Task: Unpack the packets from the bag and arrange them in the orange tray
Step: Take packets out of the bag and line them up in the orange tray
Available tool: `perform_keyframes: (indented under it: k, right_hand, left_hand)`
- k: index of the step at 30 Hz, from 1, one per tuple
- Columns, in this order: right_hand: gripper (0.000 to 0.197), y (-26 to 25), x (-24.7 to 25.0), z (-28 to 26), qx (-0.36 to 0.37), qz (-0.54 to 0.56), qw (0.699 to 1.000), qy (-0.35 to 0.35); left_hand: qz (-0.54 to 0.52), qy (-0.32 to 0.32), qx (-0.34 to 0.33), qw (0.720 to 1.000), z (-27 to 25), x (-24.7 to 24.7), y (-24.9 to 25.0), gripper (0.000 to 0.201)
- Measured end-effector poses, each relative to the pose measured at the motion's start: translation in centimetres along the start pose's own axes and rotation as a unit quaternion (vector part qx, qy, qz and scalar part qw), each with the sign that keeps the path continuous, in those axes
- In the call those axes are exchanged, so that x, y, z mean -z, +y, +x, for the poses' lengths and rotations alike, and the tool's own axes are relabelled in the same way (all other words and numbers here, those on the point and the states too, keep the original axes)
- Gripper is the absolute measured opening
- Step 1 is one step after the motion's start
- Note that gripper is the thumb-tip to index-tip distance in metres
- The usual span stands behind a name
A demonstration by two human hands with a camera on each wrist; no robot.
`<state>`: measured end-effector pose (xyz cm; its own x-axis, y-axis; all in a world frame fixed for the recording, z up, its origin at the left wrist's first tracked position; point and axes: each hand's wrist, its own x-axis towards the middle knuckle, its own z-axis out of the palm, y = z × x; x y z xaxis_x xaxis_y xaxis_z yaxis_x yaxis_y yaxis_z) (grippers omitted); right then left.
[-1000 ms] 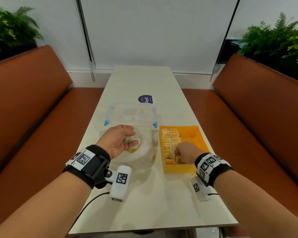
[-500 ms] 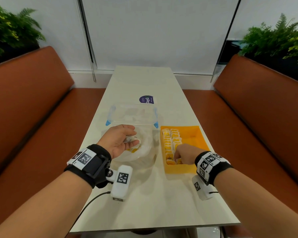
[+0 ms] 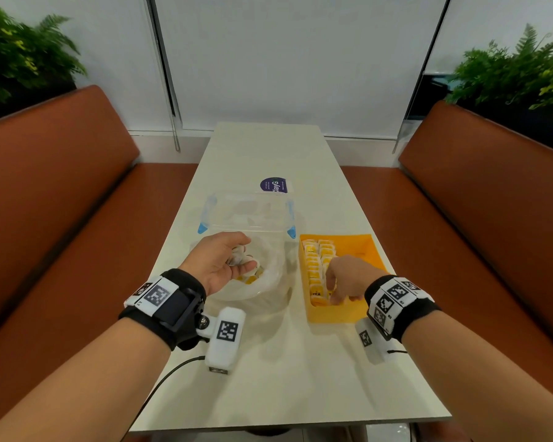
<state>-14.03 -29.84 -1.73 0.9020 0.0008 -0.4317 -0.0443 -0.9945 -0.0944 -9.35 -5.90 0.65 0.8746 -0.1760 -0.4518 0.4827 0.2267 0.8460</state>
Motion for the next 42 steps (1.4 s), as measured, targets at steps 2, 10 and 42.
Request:
perform_keyframes:
  k: [2, 10, 42]
  right_hand:
    - [0.028, -1.0, 1.9, -0.4, 0.001, -0.032, 0.999, 0.031]
    - [0.03, -8.8, 4.7, 0.2, 0.199, 0.135, 0.943, 0.231]
    - [0.012, -10.1, 5.7, 1.1, 0.205, 0.276, 0.905, 0.25]
  left_hand:
    - [-0.016, -0.008, 0.01, 1.0, 0.2, 0.3, 0.1, 0.011]
    - [-0.099, -0.046, 0.047, 0.993, 0.0, 0.4, 0.4, 0.041]
    - [0.022, -0.106, -0.046, 0.993, -0.8, 0.9, 0.1, 0.028]
